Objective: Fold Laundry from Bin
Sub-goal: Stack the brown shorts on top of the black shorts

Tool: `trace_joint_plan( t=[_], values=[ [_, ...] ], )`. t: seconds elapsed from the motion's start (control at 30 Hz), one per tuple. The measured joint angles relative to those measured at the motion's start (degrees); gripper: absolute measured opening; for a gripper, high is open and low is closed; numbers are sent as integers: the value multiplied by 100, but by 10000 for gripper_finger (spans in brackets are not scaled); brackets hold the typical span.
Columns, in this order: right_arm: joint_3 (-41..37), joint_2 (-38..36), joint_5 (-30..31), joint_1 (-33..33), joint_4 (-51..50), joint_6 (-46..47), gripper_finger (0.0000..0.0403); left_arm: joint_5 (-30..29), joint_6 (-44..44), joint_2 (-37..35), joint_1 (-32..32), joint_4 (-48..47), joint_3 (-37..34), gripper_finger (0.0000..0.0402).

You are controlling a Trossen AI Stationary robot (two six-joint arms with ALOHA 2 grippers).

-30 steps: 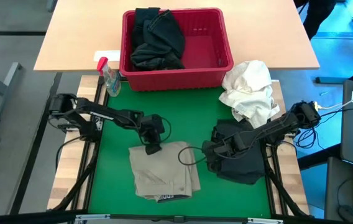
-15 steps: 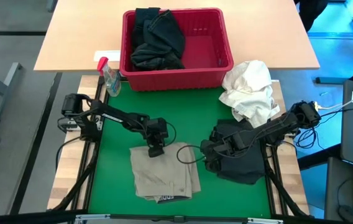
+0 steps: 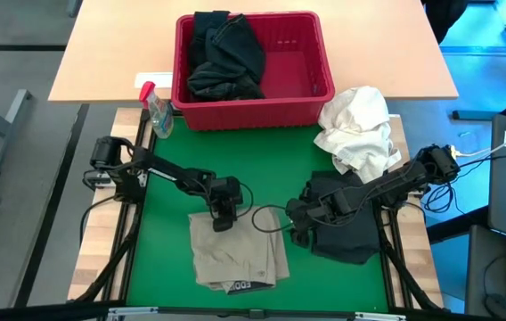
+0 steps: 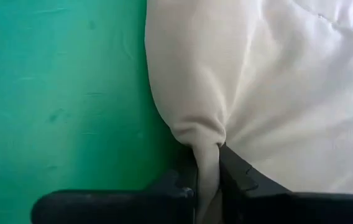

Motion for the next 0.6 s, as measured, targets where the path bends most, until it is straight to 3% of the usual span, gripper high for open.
trace_joint_plan(
  t=[0.23, 0.6],
  values=[
    [0, 0, 31, 0, 493, -166, 376, -243, -144, -66, -325, -246, 295, 16],
    [2, 2, 448, -83, 1444, -729, 376, -1482, 404, -122, -947, -1192, 1246, 16]
  ],
)
